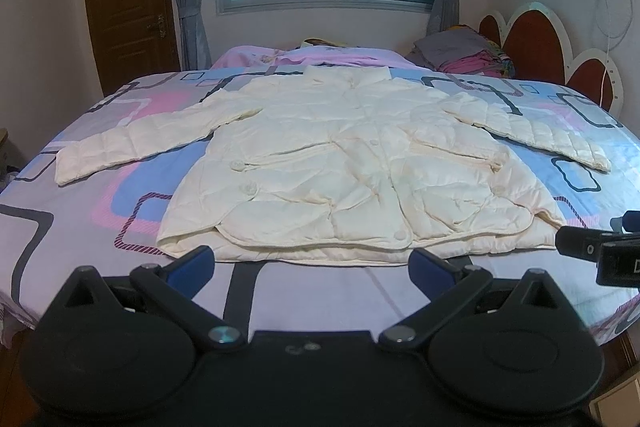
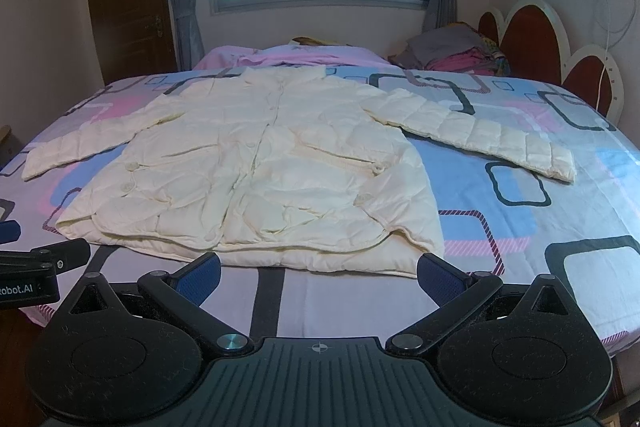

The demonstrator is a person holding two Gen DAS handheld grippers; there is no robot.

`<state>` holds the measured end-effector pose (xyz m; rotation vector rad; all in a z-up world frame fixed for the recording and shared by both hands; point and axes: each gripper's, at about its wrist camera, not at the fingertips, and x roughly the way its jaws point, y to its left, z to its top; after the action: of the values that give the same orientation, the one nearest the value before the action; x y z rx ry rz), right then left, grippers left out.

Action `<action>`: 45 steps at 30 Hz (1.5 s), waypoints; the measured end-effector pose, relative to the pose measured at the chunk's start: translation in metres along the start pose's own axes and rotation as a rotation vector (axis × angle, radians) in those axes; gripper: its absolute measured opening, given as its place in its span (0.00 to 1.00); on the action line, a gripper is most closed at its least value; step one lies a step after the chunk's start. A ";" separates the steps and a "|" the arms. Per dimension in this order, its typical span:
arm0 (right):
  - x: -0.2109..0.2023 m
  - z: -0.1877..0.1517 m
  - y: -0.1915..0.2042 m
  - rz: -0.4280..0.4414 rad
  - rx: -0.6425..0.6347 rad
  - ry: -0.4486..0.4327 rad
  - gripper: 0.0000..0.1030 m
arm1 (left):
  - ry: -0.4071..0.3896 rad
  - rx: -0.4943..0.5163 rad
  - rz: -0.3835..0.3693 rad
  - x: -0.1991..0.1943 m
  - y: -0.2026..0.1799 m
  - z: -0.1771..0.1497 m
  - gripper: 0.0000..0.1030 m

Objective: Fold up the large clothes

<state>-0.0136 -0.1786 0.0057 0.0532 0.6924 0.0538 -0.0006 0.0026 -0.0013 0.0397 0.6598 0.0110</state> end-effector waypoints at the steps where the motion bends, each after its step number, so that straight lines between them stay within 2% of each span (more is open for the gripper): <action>1: 0.000 0.000 0.000 0.000 0.000 0.000 1.00 | 0.000 0.000 0.002 0.001 -0.001 0.000 1.00; 45: 0.000 0.001 -0.002 0.004 0.003 0.000 1.00 | -0.001 0.004 0.008 0.003 -0.005 0.001 1.00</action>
<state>-0.0126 -0.1806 0.0061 0.0572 0.6920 0.0563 0.0021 -0.0023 -0.0027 0.0465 0.6589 0.0175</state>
